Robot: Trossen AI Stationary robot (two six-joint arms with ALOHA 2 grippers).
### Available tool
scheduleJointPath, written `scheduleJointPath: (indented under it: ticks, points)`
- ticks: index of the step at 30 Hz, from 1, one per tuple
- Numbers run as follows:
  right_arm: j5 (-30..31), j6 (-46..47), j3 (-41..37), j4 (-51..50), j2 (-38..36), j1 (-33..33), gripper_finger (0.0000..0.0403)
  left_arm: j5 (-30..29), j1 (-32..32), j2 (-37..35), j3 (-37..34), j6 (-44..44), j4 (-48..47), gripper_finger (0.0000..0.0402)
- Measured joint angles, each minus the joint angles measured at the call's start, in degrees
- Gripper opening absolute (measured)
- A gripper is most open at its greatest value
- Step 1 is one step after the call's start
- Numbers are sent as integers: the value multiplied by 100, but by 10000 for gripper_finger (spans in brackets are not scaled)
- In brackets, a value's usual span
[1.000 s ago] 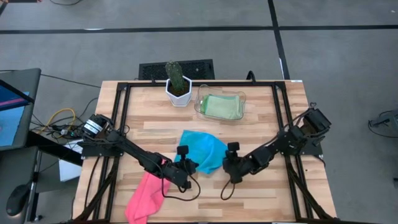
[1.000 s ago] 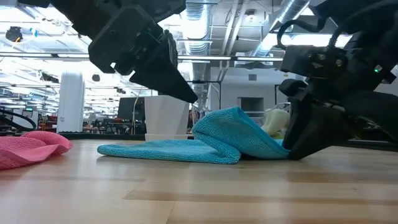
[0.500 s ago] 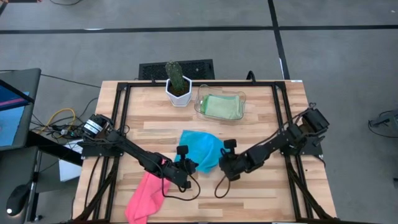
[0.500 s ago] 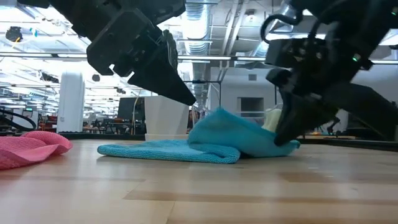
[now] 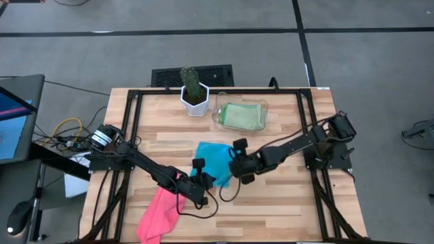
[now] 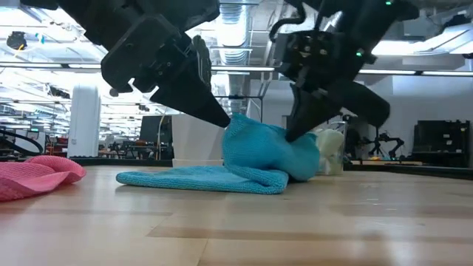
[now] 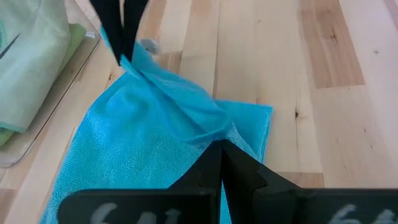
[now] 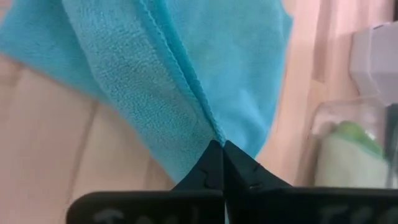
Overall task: Fold microfiber towels
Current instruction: Fold the blue towel on the table
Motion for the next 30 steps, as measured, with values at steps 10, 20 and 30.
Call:
scheduleJointPath:
  ticks: [10,20,30]
  points:
    - [-783,-469,43,611,0,-541,16,3,-36,-20,0,-5,-455,0]
    - [-1204,-752,53,1096,420,-691,21,-60,-96,-538,2,-206,-907,0]
    - [-856,-1113,433,1146,641,-707,26,1,-94,-478,4,-246,-797,0]
